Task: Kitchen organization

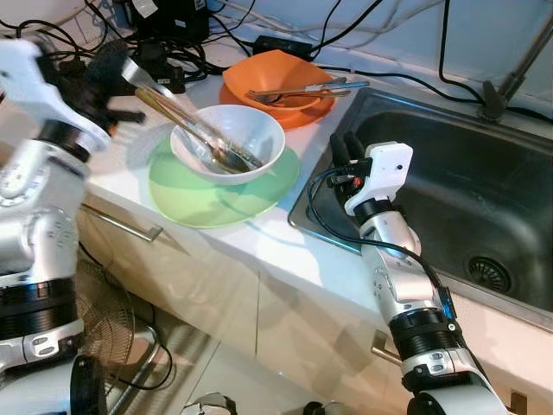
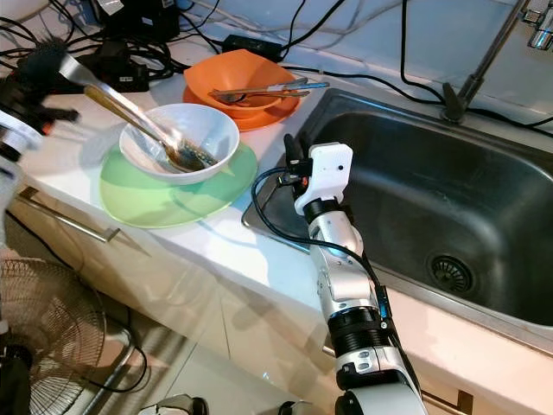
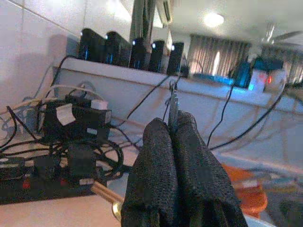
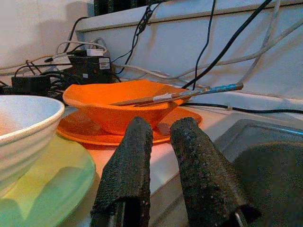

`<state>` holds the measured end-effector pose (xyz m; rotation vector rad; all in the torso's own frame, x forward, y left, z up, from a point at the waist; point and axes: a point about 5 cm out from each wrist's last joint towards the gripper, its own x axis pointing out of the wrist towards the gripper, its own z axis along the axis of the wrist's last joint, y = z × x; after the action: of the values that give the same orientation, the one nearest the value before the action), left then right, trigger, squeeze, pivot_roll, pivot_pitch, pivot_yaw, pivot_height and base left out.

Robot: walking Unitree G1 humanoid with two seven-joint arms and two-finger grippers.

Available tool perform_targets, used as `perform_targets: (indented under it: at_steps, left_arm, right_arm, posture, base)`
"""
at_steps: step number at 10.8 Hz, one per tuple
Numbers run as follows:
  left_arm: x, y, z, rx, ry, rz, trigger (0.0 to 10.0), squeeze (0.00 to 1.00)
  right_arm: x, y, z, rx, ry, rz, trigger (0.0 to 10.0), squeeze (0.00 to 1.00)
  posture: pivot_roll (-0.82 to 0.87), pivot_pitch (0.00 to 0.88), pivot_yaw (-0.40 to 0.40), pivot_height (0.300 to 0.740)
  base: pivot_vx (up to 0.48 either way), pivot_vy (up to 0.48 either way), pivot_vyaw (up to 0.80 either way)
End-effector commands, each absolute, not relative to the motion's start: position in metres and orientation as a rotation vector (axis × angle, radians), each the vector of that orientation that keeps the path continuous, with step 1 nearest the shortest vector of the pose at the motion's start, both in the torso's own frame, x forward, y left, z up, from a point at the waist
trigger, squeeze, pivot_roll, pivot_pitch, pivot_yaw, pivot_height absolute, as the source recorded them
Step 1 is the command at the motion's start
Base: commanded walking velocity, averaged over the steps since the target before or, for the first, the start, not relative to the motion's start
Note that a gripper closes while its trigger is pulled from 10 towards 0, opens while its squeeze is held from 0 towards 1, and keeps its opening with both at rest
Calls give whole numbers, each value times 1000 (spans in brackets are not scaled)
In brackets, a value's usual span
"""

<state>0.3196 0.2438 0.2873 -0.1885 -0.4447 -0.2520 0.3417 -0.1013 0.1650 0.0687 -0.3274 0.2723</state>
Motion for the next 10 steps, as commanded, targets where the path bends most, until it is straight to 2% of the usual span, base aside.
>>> perform_targets:
  at_steps: [1, 4, 6, 8, 10]
  left_arm:
    - [314, 243, 301, -211, -506, -285, 10000, 0]
    - [314, 241, 304, -385, -576, -280, 10000, 0]
    - [328, 208, 278, -530, -525, -275, 10000, 0]
    - [337, 185, 264, -604, -478, -289, 10000, 0]
    - [339, 173, 259, -638, -472, -299, 10000, 0]
  right_arm:
    - [342, -103, 155, 80, -282, 268, 10000, 0]
    - [345, -106, 156, 103, -269, 243, 10000, 0]
    - [351, -112, 170, 203, -287, 204, 10000, 0]
    - [354, -117, 179, 262, -288, 178, 10000, 0]
    - [356, -120, 192, 326, -302, 163, 10000, 0]
  posture:
    - [126, 87, -40, 740]
    - [132, 82, -44, 740]
    - [113, 75, -41, 740]
    - [100, 71, -38, 740]
    - [90, 62, -34, 740]
  base:
    - [0, 0, 0]
    - [0, 0, 0]
    - [0, 0, 0]
    - [0, 0, 0]
    - [0, 0, 0]
